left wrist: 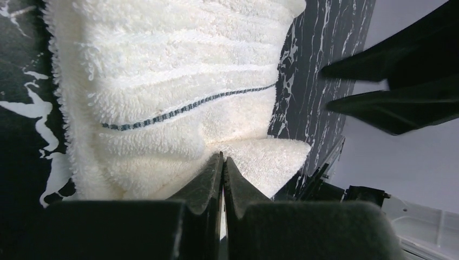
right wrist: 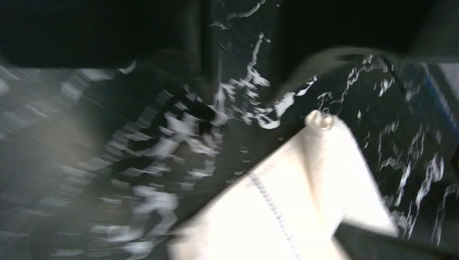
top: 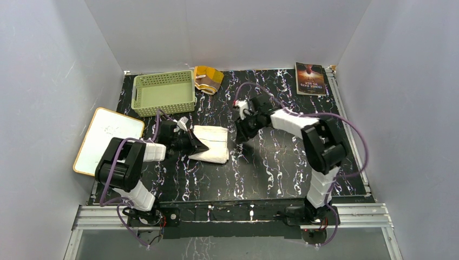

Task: Roll the towels
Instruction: Roll the towel at the center of the board.

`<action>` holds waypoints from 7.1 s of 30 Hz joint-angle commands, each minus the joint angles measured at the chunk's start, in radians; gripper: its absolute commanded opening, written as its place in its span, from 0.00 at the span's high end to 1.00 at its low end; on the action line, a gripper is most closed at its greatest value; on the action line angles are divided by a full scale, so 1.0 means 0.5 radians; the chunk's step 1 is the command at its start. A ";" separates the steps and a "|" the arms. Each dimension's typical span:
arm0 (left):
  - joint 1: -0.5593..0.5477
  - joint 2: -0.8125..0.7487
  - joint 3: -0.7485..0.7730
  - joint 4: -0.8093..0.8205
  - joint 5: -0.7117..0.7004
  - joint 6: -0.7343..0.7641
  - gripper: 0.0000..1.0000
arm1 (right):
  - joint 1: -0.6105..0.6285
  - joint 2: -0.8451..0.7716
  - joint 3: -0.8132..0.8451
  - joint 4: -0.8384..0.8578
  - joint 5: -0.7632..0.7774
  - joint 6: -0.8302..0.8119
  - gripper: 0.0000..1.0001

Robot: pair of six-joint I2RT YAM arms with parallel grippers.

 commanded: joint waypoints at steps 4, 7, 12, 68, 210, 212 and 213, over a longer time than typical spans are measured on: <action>0.010 -0.100 -0.063 -0.273 -0.206 0.166 1.00 | -0.255 -0.889 -0.664 1.445 0.791 0.992 0.02; 0.010 -0.132 -0.050 -0.306 -0.213 0.174 1.00 | -0.288 -0.821 -0.632 1.720 0.138 1.036 0.02; 0.008 -0.166 -0.048 -0.315 -0.197 0.149 1.00 | 0.797 -0.872 -0.606 1.207 1.603 -0.443 0.02; 0.436 -0.839 0.478 -1.456 -0.299 0.546 0.37 | 0.841 -0.079 0.188 0.087 0.409 0.385 0.74; 0.159 -0.321 0.650 -0.864 -0.200 0.294 0.24 | 0.053 0.205 -0.161 1.553 0.078 1.214 0.48; 0.074 -0.307 0.557 -0.766 -0.249 0.218 0.24 | 0.049 0.235 -0.188 1.591 0.073 1.322 0.55; 0.036 -0.300 0.521 -0.709 -0.280 0.168 0.24 | 0.051 0.254 -0.197 1.626 0.068 1.371 0.56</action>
